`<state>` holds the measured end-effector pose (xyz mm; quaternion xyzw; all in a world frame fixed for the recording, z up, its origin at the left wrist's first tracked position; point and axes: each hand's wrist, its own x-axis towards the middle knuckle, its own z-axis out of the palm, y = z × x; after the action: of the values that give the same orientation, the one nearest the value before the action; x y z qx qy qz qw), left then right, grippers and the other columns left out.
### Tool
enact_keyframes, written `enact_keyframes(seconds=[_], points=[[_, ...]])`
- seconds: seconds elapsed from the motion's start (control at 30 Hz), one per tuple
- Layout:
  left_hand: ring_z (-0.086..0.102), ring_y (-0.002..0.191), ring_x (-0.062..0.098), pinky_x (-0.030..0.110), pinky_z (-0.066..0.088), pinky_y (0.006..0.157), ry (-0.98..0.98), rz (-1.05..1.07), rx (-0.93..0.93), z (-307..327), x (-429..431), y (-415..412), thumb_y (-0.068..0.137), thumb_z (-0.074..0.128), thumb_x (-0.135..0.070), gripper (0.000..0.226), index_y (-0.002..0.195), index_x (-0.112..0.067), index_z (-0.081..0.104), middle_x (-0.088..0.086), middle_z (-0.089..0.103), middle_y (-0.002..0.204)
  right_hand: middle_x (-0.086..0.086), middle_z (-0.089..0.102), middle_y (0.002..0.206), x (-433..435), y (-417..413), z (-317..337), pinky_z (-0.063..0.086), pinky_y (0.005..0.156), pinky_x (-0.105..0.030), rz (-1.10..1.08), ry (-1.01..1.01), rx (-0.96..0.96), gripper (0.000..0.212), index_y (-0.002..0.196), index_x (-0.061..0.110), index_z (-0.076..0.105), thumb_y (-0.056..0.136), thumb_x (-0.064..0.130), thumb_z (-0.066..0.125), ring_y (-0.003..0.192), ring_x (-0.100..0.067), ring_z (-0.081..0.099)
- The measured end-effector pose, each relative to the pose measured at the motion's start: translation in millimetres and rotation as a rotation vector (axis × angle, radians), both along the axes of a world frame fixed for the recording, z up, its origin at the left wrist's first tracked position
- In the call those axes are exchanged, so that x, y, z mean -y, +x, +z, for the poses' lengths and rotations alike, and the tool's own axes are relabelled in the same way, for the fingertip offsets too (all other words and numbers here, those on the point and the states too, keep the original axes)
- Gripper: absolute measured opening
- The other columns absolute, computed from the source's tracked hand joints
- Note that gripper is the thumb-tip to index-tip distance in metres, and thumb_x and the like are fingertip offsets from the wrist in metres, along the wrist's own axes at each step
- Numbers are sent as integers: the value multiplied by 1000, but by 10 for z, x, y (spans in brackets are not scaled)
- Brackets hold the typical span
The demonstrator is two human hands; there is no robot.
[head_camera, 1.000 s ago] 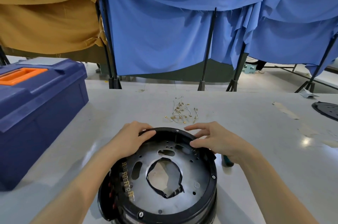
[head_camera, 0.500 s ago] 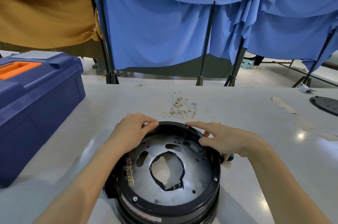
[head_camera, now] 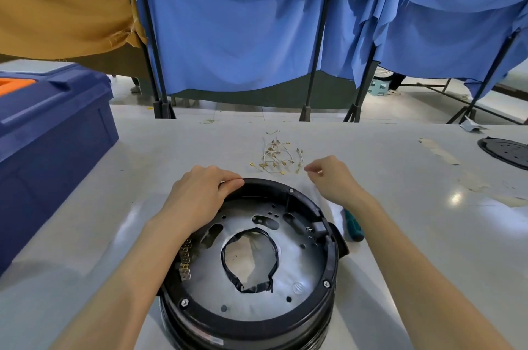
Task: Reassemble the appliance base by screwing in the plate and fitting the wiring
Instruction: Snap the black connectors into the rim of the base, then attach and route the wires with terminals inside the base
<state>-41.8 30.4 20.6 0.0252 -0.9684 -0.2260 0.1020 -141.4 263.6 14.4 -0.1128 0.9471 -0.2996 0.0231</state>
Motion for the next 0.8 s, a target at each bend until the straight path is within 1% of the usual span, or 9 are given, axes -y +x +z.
enact_keyframes(seconds=[0.1, 0.23, 0.33, 0.4, 0.47, 0.5, 0.57, 0.67, 0.8], points=[[60, 108, 25, 41, 50, 89, -11, 1, 2, -9, -11, -3, 98, 47, -46, 30, 118, -37, 68, -4, 70, 117, -14, 43, 148, 114, -227, -178, 31, 111, -36, 13, 44, -20, 41, 142, 8, 48, 102, 6, 37, 137, -31, 38], [61, 103, 25, 39, 50, 86, -15, -1, -5, -21, -21, -1, 98, 46, -46, 29, 116, -39, 68, -4, 71, 112, -14, 38, 151, 183, -485, -324, 25, 110, -42, -4, 175, -52, 49, 152, 17, 29, 104, 9, 30, 138, -36, 32], [61, 103, 23, 38, 51, 86, -31, -6, -8, -31, -20, 18, 98, 45, -47, 31, 118, -39, 67, -6, 71, 113, -10, 40, 149, 226, -632, -378, 25, 106, -45, -38, 209, -30, 52, 152, 23, 28, 102, 10, 29, 134, -39, 32], [61, 104, 23, 37, 50, 85, -45, -3, -4, -37, -14, 22, 98, 43, -49, 33, 120, -39, 66, -7, 70, 115, -11, 50, 139, 258, -696, -394, 26, 100, -42, -59, 219, -20, 46, 142, 19, 47, 100, 9, 30, 129, -39, 36], [61, 105, 23, 35, 50, 85, -52, -1, -1, -40, -2, 19, 98, 42, -50, 33, 120, -40, 65, -8, 70, 117, -10, 59, 117, 291, -716, -412, 25, 88, -38, -96, 198, -53, 35, 112, 9, 65, 97, 8, 34, 120, -38, 40], [61, 106, 23, 35, 50, 85, -50, -3, 0, -40, 1, 14, 98, 42, -50, 33, 121, -41, 65, -8, 69, 117, -9, 58, 103, 300, -710, -419, 25, 84, -37, -123, 195, -81, 29, 94, 5, 64, 96, 6, 35, 115, -36, 41], [61, 107, 23, 35, 50, 85, -48, -6, 1, -38, 2, 7, 98, 42, -50, 34, 121, -40, 65, -9, 69, 119, -6, 46, 76, 296, -672, -419, 28, 74, -34, -152, 192, -137, 29, 65, 7, 44, 93, 1, 37, 105, -33, 41], [60, 107, 23, 35, 50, 86, -55, -4, 2, -32, 2, 7, 98, 42, -50, 34, 122, -40, 65, -8, 68, 120, -7, 36, 63, 253, -608, -374, 24, 53, -34, -173, 166, -181, 33, 59, 10, 31, 83, -11, 40, 87, -33, 40], [60, 107, 24, 36, 50, 86, -54, 0, 6, -30, -2, 18, 98, 42, -49, 33, 121, -40, 65, -8, 69, 119, -12, 49, 75, 218, -543, -311, 38, 60, -34, -234, 122, -162, 19, 71, 2, 47, 77, -16, 47, 75, -32, 48]])
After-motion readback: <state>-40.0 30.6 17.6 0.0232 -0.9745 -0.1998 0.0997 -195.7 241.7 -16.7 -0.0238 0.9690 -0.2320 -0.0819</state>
